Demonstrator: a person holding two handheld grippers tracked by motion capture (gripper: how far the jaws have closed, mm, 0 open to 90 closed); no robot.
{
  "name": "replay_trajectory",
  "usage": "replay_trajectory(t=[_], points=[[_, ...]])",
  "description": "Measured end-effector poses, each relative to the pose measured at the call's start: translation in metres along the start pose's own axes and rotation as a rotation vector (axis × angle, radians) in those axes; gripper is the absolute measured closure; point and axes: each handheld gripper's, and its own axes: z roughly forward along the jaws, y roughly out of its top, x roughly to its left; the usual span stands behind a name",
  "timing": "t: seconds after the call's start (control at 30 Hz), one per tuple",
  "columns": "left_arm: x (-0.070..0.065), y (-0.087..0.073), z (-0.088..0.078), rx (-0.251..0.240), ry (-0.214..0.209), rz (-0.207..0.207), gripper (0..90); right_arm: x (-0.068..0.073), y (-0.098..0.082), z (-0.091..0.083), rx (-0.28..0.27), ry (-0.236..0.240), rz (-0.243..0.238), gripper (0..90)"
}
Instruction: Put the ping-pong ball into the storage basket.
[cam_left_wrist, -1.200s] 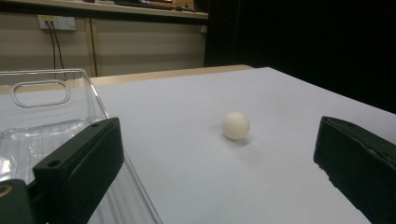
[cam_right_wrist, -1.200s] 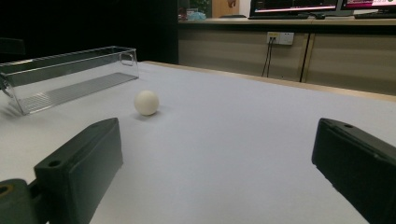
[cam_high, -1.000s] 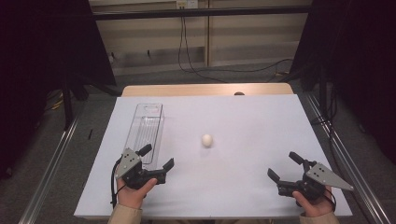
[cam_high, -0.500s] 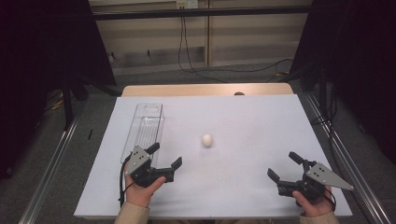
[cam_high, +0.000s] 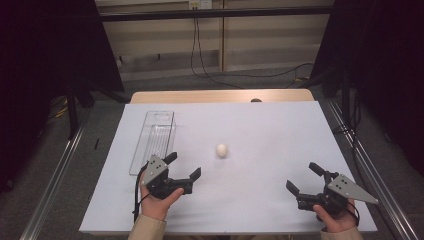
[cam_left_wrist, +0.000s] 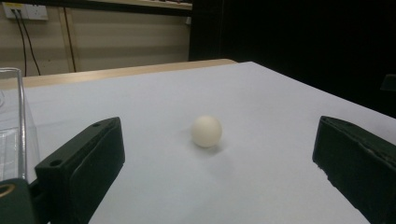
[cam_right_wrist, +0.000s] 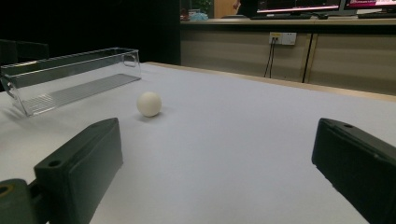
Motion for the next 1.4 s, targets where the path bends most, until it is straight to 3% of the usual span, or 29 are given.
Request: replay_trajectory(t=[0.8,1.4], points=[[-0.013,0.003,0.022,0.011,-0.027,0.000,2.5,0.001,0.001,0.000,-0.007,0.004,-0.002,1.3],[-0.021,0.005,0.041,0.048,-0.035,0.005,2.6,0.001,0.001,0.000,-0.011,0.009,-0.010,1.3]])
